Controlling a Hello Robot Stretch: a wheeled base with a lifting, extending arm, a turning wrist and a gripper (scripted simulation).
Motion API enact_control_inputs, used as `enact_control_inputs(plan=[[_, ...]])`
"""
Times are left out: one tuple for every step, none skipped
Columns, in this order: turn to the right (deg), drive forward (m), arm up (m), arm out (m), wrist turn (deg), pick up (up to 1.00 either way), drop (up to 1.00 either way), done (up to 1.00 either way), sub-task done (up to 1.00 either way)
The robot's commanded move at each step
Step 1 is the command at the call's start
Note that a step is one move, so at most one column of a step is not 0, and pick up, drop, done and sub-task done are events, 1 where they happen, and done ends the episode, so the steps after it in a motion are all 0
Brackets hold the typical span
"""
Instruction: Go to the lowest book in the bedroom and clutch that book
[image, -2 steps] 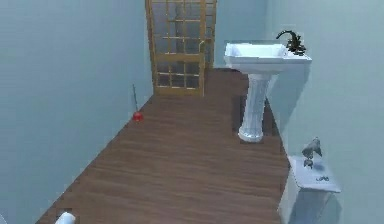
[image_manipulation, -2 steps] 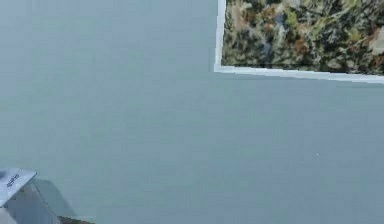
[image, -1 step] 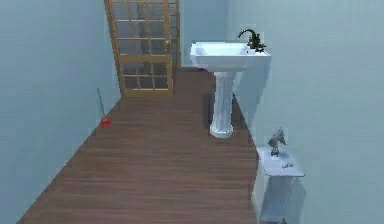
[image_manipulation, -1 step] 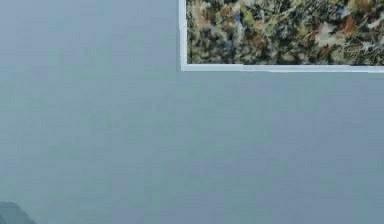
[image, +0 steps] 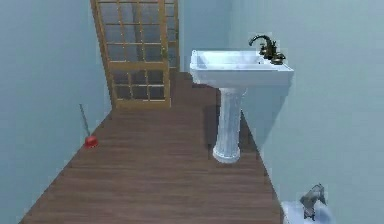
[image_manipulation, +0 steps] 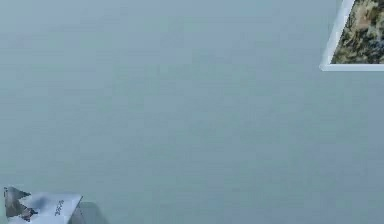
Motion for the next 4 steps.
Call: enact_control_inputs(plan=[[-24.0,0.0,0.0,0.0,0.0,0.0,0.0,0.0,0.0],[0.0,0.25,0.0,0.0,0.0,0.0,0.0,0.0,0.0],[9.0,0.0,0.0,0.0,0.0,0.0,0.0,0.0,0.0],[0.0,1.0,0.0,0.0,0.0,0.0,0.0,0.0,0.0]])
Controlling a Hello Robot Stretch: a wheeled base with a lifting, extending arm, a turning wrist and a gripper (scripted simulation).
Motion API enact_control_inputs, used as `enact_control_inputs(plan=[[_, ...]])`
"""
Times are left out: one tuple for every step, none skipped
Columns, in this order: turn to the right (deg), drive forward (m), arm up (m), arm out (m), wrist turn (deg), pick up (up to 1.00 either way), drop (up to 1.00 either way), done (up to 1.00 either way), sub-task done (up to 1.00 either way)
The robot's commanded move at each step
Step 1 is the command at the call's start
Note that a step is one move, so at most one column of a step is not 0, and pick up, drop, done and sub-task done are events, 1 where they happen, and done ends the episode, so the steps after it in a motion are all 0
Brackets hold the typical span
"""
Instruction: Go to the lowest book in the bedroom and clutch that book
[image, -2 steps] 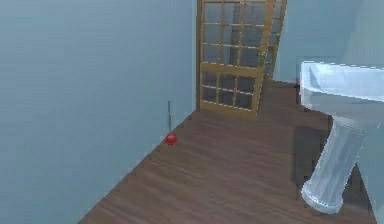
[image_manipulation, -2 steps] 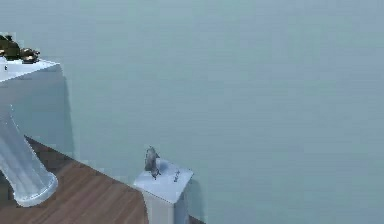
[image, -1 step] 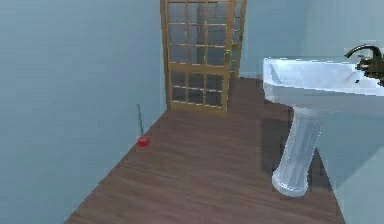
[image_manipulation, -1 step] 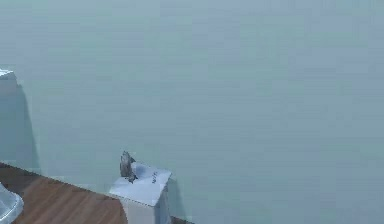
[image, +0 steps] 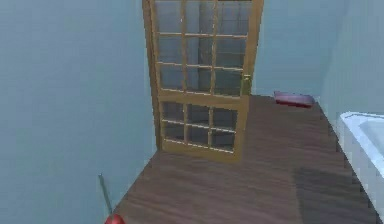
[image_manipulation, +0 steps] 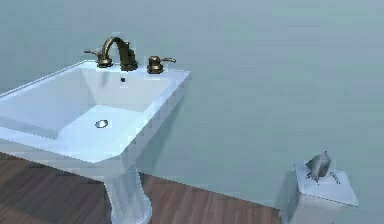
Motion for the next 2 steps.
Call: enact_control_inputs(plan=[[18.0,0.0,0.0,0.0,0.0,0.0,0.0,0.0,0.0],[0.0,0.05,0.0,0.0,0.0,0.0,0.0,0.0,0.0]])
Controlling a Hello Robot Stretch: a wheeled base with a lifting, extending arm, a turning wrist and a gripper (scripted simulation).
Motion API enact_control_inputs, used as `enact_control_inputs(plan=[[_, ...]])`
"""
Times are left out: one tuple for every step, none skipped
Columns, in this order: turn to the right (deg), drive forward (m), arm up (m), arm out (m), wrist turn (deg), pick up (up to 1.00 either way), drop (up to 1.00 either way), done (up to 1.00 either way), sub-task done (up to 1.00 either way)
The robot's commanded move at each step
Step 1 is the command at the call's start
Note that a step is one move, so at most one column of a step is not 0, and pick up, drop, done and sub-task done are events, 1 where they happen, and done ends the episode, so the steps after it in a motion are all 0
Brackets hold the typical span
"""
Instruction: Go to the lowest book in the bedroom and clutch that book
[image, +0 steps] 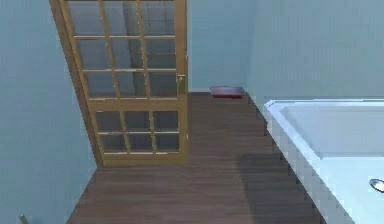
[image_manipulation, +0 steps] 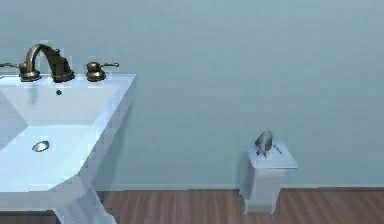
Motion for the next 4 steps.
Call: enact_control_inputs(plan=[[3.0,0.0,0.0,0.0,0.0,0.0,0.0,0.0,0.0],[0.0,1.0,0.0,0.0,0.0,0.0,0.0,0.0,0.0],[12.0,0.0,0.0,0.0,0.0,0.0,0.0,0.0,0.0],[0.0,0.25,0.0,0.0,0.0,0.0,0.0,0.0,0.0]])
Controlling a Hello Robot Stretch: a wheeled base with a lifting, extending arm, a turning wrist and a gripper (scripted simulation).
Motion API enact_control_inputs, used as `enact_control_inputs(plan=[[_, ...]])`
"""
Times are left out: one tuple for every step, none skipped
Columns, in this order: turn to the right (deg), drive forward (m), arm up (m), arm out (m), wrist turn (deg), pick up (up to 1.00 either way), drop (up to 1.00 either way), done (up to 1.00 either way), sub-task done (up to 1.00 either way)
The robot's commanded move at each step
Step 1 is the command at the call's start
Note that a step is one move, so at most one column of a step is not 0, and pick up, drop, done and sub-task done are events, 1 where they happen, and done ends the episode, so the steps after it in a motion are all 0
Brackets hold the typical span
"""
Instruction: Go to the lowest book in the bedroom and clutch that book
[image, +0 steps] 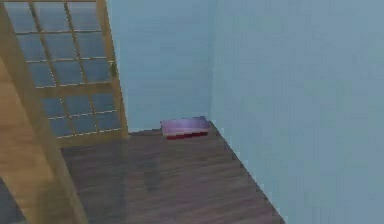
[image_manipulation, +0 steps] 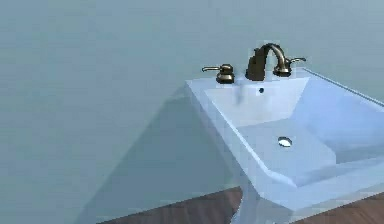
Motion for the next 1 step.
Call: enact_control_inputs(plan=[[27.0,0.0,0.0,0.0,0.0,0.0,0.0,0.0,0.0]])
